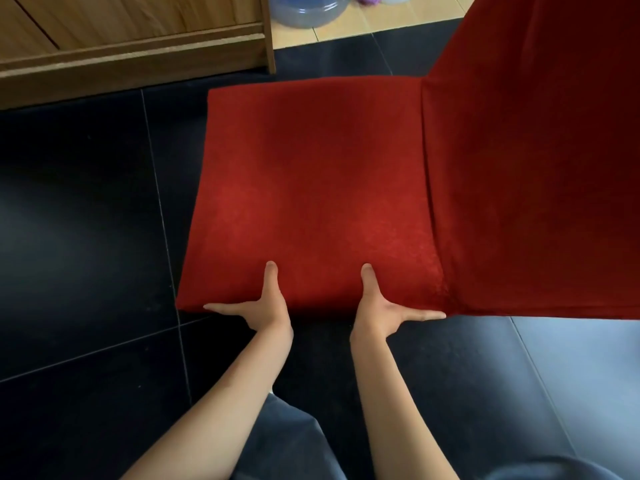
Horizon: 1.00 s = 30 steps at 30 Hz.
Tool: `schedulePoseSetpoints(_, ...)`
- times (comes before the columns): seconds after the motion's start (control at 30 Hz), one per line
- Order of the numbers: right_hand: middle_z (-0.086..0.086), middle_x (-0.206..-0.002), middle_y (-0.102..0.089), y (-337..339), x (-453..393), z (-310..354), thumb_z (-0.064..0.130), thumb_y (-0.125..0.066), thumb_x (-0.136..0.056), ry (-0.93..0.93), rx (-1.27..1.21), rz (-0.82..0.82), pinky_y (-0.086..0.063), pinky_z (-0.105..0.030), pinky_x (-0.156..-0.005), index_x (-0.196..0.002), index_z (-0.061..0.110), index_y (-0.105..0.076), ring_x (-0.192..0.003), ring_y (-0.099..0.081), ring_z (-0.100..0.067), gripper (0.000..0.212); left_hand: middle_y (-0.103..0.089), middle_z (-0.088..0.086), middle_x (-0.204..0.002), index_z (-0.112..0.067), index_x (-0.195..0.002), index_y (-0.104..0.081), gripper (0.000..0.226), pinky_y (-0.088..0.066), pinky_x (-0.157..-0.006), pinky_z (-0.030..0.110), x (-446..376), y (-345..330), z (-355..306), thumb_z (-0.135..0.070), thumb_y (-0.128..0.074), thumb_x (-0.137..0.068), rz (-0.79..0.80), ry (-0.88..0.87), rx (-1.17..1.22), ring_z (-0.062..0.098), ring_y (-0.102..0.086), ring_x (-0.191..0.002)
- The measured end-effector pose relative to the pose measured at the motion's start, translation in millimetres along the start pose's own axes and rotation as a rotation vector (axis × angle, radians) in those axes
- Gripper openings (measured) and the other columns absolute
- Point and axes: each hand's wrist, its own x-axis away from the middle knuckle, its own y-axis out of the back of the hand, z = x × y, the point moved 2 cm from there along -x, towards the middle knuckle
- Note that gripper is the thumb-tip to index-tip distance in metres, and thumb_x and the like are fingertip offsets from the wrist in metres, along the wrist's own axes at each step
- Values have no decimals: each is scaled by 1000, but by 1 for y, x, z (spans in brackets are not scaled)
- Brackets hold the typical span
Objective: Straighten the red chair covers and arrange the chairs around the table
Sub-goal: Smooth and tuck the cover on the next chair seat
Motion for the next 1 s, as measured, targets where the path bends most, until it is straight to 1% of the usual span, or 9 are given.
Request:
schedulePoseSetpoints(0.13,-16,-144,-40,-2,0,0,41,-90,-56,26,-26,-11,-43,-45,-99,-138,47,33,-97,-52,-19,148,-29,1,-152,-42,-143,27,135,-40,-103,57,-3,0,0,-48,-83,-65,11,-16,-16,28,-48,-126)
schedulePoseSetpoints(0.37,-11,-139,-44,0,5,-2,40,-89,-59,49,-44,6,-41,-34,-91,-139,44,33,-94,-53,-16,146,-28,1,-153,-42,-142,28,136,-42,-102,56,-2,3,-5,-48,-83,-65,24,-4,-38,29,-49,-125)
schedulePoseSetpoints(0.47,-2,-125,-43,4,15,1,39,-89,-59,48,-46,15,-42,-34,-89,-139,44,33,-92,-55,-16,146,-25,0,-154,-41,-142,28,136,-41,-102,58,5,10,-10,-47,-83,-65,6,12,-56,30,-47,-127)
schedulePoseSetpoints(0.57,4,-111,-40,11,27,6,37,-89,-60,44,-30,27,-41,-31,-84,-140,43,32,-81,-55,-7,146,-19,0,-156,-41,-143,28,136,-41,-101,61,12,19,-20,-43,-84,-65,-12,34,-56,33,-41,-131)
schedulePoseSetpoints(0.7,13,-89,-42,25,50,17,37,-89,-60,29,26,9,-42,-31,-81,-141,42,32,-75,-53,-1,146,-17,0,-156,-44,-141,28,135,-47,-92,60,37,37,-35,-44,-84,-66,-52,99,-102,36,-40,-131)
schedulePoseSetpoints(0.77,9,-94,-43,34,61,24,36,-89,-61,12,46,1,-42,-31,-80,-141,42,31,-75,-54,-3,145,-21,2,-155,-43,-142,29,134,-50,-86,53,53,46,-41,-45,-83,-67,-87,118,-129,35,-44,-128)
schedulePoseSetpoints(0.87,-2,-107,-43,48,81,38,34,-88,-63,-6,72,0,-44,-34,-81,-142,42,31,-83,-60,-17,143,-29,6,-150,-39,-144,27,133,-51,-79,46,75,60,-50,-45,-82,-67,-116,158,-151,33,-48,-124)
schedulePoseSetpoints(0.93,-5,-109,-47,56,94,47,33,-87,-64,-16,100,-13,-44,-34,-80,-142,41,31,-82,-59,-17,142,-30,6,-150,-38,-145,24,133,-52,-82,46,87,68,-56,-45,-83,-67,-127,183,-137,31,-49,-124)
schedulePoseSetpoints(1.0,-13,-115,-53,62,108,55,33,-87,-66,-34,123,-25,-43,-34,-79,-142,42,31,-80,-58,-17,141,-25,4,-153,-39,-144,25,136,-51,-85,49,100,76,-63,-45,-85,-65,-149,196,-134,31,-45,-128)
